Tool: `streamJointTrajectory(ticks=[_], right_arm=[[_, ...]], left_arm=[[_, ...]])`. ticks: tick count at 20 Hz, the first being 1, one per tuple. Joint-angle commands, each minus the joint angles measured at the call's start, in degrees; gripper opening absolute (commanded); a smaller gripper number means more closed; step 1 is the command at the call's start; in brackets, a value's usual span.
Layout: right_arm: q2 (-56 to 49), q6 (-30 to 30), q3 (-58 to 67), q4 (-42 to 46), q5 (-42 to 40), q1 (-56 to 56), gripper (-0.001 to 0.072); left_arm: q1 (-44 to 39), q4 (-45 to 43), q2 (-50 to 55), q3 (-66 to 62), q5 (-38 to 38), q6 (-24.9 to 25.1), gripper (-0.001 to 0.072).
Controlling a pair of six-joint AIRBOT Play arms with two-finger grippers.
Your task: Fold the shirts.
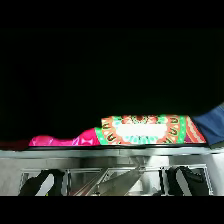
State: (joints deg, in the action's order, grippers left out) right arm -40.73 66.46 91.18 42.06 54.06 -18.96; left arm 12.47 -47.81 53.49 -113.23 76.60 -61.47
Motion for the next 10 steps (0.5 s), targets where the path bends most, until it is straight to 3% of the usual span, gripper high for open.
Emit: streamJointTrajectory(ticks=[1,5,10], right_arm=[[-8.4,1.1,-1.0,-2.2,6.9,1.1,0.0015],[-21.5,1.0,-12.6,-1.0,4.3,5.6,0.0015],[-39.6,1.0,-22.9,2.8,-16.3,7.6,0.0015]], left_arm=[[-4.3,-0.7,6.6,5.2,-1.6,4.5,0.003],[-10.4,-0.8,26.1,6.4,-3.0,6.7,0.003],[-10.7,-3.8,54.2,-6.4,-0.6,5.0,0.0024]])
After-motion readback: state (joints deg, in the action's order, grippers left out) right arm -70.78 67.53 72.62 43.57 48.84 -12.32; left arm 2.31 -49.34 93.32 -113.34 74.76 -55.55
